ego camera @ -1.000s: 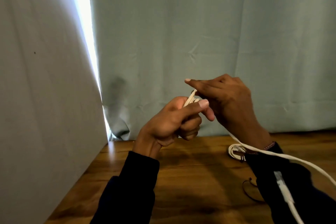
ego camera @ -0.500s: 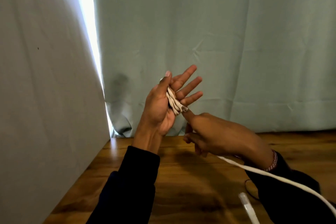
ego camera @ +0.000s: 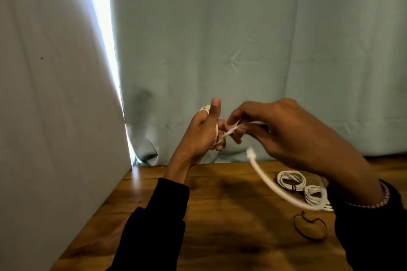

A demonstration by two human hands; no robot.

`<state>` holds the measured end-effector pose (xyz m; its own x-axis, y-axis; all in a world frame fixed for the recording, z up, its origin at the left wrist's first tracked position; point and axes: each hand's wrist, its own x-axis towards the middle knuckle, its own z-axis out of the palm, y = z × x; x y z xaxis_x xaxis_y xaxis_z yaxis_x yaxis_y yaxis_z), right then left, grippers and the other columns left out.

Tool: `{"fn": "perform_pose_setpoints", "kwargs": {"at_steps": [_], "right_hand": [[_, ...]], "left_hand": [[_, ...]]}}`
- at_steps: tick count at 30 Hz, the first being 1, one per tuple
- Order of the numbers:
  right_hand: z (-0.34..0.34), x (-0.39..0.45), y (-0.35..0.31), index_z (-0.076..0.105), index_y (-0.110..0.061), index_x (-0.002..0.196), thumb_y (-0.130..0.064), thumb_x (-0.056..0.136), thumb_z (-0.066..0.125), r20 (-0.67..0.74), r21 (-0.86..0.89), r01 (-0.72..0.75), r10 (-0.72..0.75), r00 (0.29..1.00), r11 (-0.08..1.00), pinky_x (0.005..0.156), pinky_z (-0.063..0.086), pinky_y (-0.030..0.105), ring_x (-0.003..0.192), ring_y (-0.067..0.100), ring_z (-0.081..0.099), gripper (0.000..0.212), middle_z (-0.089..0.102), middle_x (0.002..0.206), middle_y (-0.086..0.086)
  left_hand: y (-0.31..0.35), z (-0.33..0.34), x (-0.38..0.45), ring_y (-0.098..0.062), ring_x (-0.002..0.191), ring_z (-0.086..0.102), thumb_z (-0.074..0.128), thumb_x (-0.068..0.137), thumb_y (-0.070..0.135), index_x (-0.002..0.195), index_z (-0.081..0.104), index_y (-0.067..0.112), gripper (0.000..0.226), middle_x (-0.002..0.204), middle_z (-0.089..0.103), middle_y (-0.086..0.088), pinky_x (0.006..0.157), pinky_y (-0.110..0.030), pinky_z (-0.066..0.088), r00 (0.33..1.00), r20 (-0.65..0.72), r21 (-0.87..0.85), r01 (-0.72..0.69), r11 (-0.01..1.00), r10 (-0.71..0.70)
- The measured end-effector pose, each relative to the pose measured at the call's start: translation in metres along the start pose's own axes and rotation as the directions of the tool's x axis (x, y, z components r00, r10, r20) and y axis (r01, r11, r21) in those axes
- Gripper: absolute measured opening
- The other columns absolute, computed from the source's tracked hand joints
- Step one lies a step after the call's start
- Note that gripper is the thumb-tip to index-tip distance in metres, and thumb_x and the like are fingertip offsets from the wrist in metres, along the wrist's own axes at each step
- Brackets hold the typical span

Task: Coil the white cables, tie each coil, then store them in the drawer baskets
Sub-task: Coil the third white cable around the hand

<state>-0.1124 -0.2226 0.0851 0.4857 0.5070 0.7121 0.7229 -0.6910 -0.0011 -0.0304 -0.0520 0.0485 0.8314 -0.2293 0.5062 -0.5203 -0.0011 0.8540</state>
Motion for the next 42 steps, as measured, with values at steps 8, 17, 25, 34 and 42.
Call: {"fn": "perform_pose_setpoints", "kwargs": {"at_steps": [8, 17, 25, 34, 42], "right_hand": [[0.004, 0.003, 0.039, 0.078, -0.012, 0.092, -0.037, 0.093, 0.070, -0.451, -0.288, 0.136, -0.260, 0.854, 0.948, 0.053, 0.051, 0.038, 0.066, 0.019, 0.067, 0.026, 0.074, 0.087, 0.003], [0.043, 0.014, 0.053, 0.066, -0.023, 0.129, -0.024, 0.101, 0.059, -0.472, -0.293, 0.110, -0.243, 0.847, 0.950, 0.056, 0.051, 0.038, 0.067, 0.025, 0.063, 0.029, 0.072, 0.088, 0.003], [0.081, 0.016, 0.034, -0.008, -0.039, 0.154, -0.015, 0.097, 0.062, 0.133, -0.065, -0.094, 0.102, 0.986, 0.993, 0.069, 0.055, 0.036, 0.069, 0.014, 0.059, 0.094, 0.067, 0.094, 0.009], [0.055, 0.011, 0.000, 0.045, -0.019, 0.127, -0.030, 0.095, 0.066, 0.485, -0.021, -0.110, 0.107, 0.868, 0.994, 0.069, 0.057, 0.030, 0.074, 0.007, 0.066, 0.040, 0.071, 0.097, -0.001], [0.016, 0.006, -0.010, 0.072, -0.018, 0.086, -0.031, 0.094, 0.066, 0.531, 0.484, -0.490, 0.201, 0.823, 0.725, 0.060, 0.053, 0.024, 0.057, 0.011, 0.063, 0.017, 0.069, 0.068, 0.000]], "left_hand": [[0.018, 0.008, -0.010, -0.008, 0.037, 0.030, 0.040, 0.088, 0.070, 0.105, 0.063, 0.003, 0.072, 0.052, 0.050, -0.006, 0.042, -0.021, 0.027, 0.925, 0.374, -0.081, 0.096, 0.992, -0.059], [0.031, 0.003, -0.013, -0.012, 0.031, 0.010, 0.033, 0.100, 0.045, 0.068, 0.046, 0.016, 0.045, 0.036, 0.022, 0.004, 0.039, -0.020, 0.015, 0.829, 0.552, -0.465, 0.211, 0.860, 0.094], [0.033, -0.008, -0.008, -0.005, 0.027, 0.020, 0.034, 0.102, 0.027, 0.075, 0.046, 0.013, 0.032, 0.035, 0.035, 0.008, 0.035, -0.019, 0.020, 0.935, 0.289, -0.744, 0.086, 0.662, 0.204], [0.026, -0.008, 0.000, -0.006, 0.036, 0.038, 0.031, 0.107, 0.026, 0.115, 0.054, -0.005, 0.040, 0.041, 0.031, 0.005, 0.047, -0.022, 0.042, 0.997, -0.028, -0.626, -0.070, 0.777, 0.066], [0.018, 0.000, 0.000, -0.043, 0.093, 0.072, 0.030, 0.109, 0.035, 0.130, 0.046, -0.003, 0.046, 0.048, 0.032, -0.002, 0.087, -0.047, 0.059, 0.989, -0.146, -0.502, -0.102, 0.859, 0.032]]}}
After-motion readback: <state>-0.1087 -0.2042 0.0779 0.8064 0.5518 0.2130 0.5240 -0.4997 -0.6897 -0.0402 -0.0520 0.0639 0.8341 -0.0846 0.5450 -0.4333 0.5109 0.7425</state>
